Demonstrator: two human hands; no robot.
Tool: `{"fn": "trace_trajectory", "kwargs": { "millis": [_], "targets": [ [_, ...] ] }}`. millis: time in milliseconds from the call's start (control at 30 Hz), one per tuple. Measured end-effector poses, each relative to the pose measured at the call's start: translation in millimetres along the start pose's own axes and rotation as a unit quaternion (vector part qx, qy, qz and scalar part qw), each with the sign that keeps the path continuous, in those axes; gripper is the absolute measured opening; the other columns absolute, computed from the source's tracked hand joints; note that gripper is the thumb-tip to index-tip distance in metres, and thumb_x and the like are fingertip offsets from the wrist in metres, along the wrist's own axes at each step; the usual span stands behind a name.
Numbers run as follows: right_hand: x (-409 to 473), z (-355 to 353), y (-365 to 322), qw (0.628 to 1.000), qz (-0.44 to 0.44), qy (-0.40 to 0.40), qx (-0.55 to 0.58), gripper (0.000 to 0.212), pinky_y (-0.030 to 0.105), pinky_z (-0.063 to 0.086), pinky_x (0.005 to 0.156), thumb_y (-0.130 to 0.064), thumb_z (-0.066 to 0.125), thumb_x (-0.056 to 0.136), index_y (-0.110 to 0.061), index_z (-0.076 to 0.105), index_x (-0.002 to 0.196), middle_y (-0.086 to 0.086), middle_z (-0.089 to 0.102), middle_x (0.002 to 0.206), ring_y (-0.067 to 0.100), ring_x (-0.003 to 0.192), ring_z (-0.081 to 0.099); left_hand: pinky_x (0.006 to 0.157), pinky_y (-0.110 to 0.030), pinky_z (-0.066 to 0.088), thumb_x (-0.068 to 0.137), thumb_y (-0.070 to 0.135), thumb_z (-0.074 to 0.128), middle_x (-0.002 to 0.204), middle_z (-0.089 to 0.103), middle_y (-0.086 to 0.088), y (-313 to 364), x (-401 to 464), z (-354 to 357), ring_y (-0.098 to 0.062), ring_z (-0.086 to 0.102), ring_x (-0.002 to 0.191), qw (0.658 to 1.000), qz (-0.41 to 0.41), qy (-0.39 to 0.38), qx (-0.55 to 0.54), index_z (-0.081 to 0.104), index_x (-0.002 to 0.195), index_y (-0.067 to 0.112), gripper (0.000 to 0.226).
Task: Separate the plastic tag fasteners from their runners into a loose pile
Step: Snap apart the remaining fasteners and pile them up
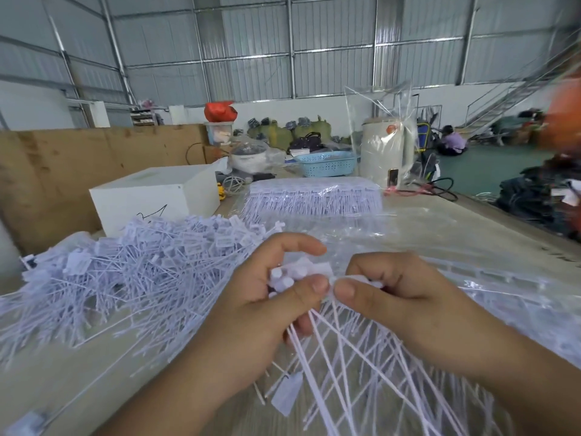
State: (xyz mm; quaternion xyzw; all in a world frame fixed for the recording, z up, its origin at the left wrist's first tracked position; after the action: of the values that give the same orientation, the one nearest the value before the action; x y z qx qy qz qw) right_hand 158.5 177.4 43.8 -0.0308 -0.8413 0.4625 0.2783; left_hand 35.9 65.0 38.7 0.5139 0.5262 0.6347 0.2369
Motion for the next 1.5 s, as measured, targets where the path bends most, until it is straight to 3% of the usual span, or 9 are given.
{"fn": "trace_trajectory", "kwargs": {
  "millis": [200, 333, 467, 600, 767, 967, 1133, 1400, 1500],
  "targets": [
    [0.2, 9.7, 4.5, 0.999, -0.011, -0.035, 0.033, 0.038, 0.038, 0.029, 0.053, -0.053, 0.063, 0.082, -0.019, 0.055, 0.067, 0.017, 0.036, 0.063, 0.029, 0.056, 0.036, 0.052, -0.026, 0.046, 0.074, 0.022, 0.069, 0.062, 0.063, 0.005, -0.5, -2.4, 3.8, -0.008, 0.058, 0.054, 0.981, -0.043, -0.19, 0.022, 0.074, 0.105, 0.032, 0.033],
    [1.4, 15.7, 15.7, 0.996, 0.009, -0.058, 0.065, 0.05, 0.053, 0.042, 0.065, -0.053, 0.064, 0.083, -0.004, 0.06, 0.078, 0.031, 0.052, 0.074, 0.041, 0.068, 0.055, 0.063, -0.032, 0.049, 0.074, 0.024, 0.072, 0.082, 0.07, -0.014, -3.9, 1.0, 1.8, -0.018, 0.063, 0.069, 0.984, -0.045, -0.164, 0.047, 0.076, 0.104, 0.028, 0.03],
    [2.8, 13.5, 15.6, 0.996, 0.016, -0.06, 0.061, 0.047, 0.043, 0.04, 0.07, -0.057, 0.065, 0.081, -0.009, 0.064, 0.076, 0.027, 0.054, 0.076, 0.034, 0.069, 0.055, 0.057, -0.011, 0.046, 0.081, 0.011, 0.073, 0.071, 0.07, 0.012, 6.8, -0.3, 0.0, 0.002, 0.062, 0.062, 0.982, -0.022, -0.178, 0.057, 0.075, 0.091, 0.024, 0.016],
    [4.9, 5.0, 14.1, 0.995, 0.03, -0.093, 0.029, 0.046, 0.039, 0.04, 0.073, -0.044, 0.064, 0.085, 0.002, 0.064, 0.092, 0.027, 0.055, 0.084, 0.029, 0.073, 0.052, 0.048, -0.019, 0.043, 0.067, 0.036, 0.073, 0.059, 0.058, 0.01, 10.8, 3.1, -12.7, -0.006, 0.053, 0.051, 0.989, -0.011, -0.101, 0.103, 0.07, 0.069, 0.029, 0.007],
    [4.5, 1.1, 22.0, 0.996, 0.043, -0.072, -0.013, 0.045, 0.037, 0.036, 0.067, -0.043, 0.067, 0.082, 0.002, 0.063, 0.084, 0.028, 0.05, 0.074, 0.028, 0.064, 0.048, 0.052, -0.015, 0.042, 0.069, 0.027, 0.078, 0.058, 0.053, 0.016, 0.9, -2.4, -0.4, 0.0, 0.049, 0.052, 0.974, -0.059, -0.206, 0.071, 0.063, 0.066, 0.03, 0.016],
    [6.3, 6.5, 16.8, 0.999, 0.002, 0.025, -0.038, 0.039, 0.019, 0.031, 0.051, -0.047, 0.062, 0.084, -0.011, 0.055, 0.069, -0.007, 0.039, 0.057, 0.008, 0.053, 0.037, 0.049, -0.017, 0.031, 0.067, 0.034, 0.077, 0.054, 0.042, 0.014, -3.8, 2.3, 1.6, -0.007, 0.035, 0.049, 0.994, -0.001, -0.081, 0.076, 0.055, 0.059, 0.03, 0.024],
    [6.6, -12.6, 16.8, 0.98, 0.03, 0.195, 0.025, 0.055, 0.017, 0.033, 0.046, -0.05, 0.057, 0.085, 0.001, 0.044, 0.067, 0.006, 0.038, 0.058, 0.01, 0.048, 0.036, 0.047, -0.018, 0.03, 0.065, 0.045, 0.074, 0.05, 0.04, 0.014, -2.2, -0.4, 7.5, -0.01, 0.034, 0.047, 0.994, 0.035, 0.017, 0.099, 0.052, 0.059, 0.029, 0.028],
    [0.8, 12.9, 14.7, 0.999, 0.0, -0.046, 0.029, 0.02, 0.048, 0.031, 0.05, -0.047, 0.058, 0.091, -0.028, 0.063, 0.096, 0.008, 0.048, 0.061, 0.034, 0.053, 0.038, 0.056, -0.018, 0.045, 0.067, 0.037, 0.073, 0.065, 0.066, 0.007, -6.3, 5.0, 1.3, -0.008, 0.061, 0.059, 0.998, -0.01, -0.061, 0.02, 0.074, 0.088, 0.028, 0.022],
    [-0.8, 15.6, 10.9, 0.991, 0.0, -0.1, 0.086, 0.024, 0.048, 0.05, 0.071, -0.035, 0.06, 0.095, -0.022, 0.055, 0.115, 0.004, 0.071, 0.08, 0.028, 0.074, 0.065, 0.056, -0.016, 0.047, 0.073, 0.032, 0.072, 0.065, 0.068, 0.003, -1.8, 2.6, 2.5, -0.009, 0.064, 0.058, 0.989, -0.036, -0.14, 0.01, 0.075, 0.1, 0.029, 0.027]
  ]
}}
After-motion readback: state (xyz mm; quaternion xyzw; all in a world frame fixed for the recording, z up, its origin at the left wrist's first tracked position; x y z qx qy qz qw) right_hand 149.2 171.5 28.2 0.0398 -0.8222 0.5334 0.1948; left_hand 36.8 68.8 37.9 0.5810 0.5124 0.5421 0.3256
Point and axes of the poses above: each hand's wrist, its own x-axis towards the middle knuckle, its own z-axis out of the palm, y = z × x, the point moved 4 cm from there along x, towards the middle knuckle
